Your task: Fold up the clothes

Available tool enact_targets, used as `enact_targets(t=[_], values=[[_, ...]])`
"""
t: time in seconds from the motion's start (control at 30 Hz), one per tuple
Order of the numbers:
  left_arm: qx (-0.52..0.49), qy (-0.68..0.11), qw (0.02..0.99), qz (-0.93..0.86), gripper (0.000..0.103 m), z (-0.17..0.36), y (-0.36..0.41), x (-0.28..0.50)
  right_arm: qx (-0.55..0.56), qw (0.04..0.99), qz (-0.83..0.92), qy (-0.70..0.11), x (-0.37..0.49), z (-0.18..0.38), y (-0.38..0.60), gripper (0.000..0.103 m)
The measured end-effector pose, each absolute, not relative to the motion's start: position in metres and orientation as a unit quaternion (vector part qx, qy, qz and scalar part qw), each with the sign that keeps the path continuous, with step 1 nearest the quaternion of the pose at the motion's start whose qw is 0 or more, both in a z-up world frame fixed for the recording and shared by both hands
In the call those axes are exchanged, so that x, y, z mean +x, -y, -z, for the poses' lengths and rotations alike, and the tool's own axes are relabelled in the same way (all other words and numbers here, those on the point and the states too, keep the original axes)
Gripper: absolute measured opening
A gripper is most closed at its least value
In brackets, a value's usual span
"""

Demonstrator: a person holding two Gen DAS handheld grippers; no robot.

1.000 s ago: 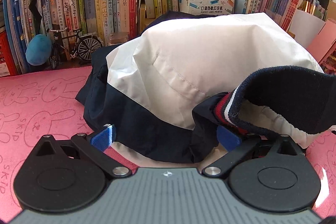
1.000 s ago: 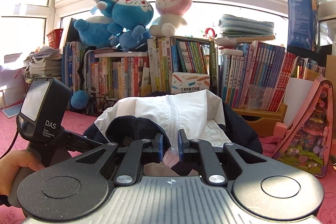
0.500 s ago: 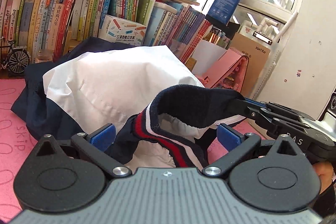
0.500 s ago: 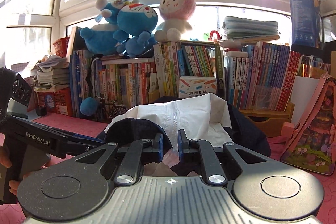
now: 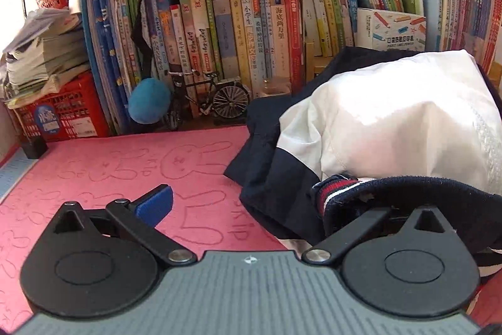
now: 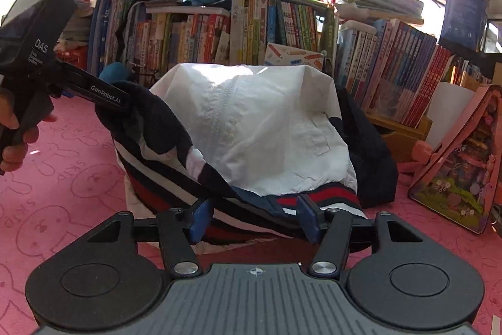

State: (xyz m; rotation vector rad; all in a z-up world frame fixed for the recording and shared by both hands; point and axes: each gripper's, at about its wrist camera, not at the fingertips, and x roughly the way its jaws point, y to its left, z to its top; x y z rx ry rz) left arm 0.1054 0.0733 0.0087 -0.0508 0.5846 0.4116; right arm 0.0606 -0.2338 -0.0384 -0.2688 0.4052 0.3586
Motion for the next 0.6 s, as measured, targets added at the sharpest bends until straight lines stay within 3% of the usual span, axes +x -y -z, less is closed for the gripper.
enact_targets(t=[0.1,0.17,0.6], values=[[-0.018,-0.251,0.933,-0.259,0.103,-0.026,-0.100,0.088,-0.094,0.962,-0.139,-0.215,0.081,0.044,0.248,0.065],[-0.012,-0.229,0.928,-0.293,0.103,-0.036,-0.118,0.075,-0.089,0.964,-0.135,-0.210,0.088,0.043,0.250,0.078],[-0.001,-0.152,0.895,-0.419,0.103,-0.091,-0.196,-0.057,-0.092,0.923,-0.299,-0.226,0.047,0.033,0.144,0.080]])
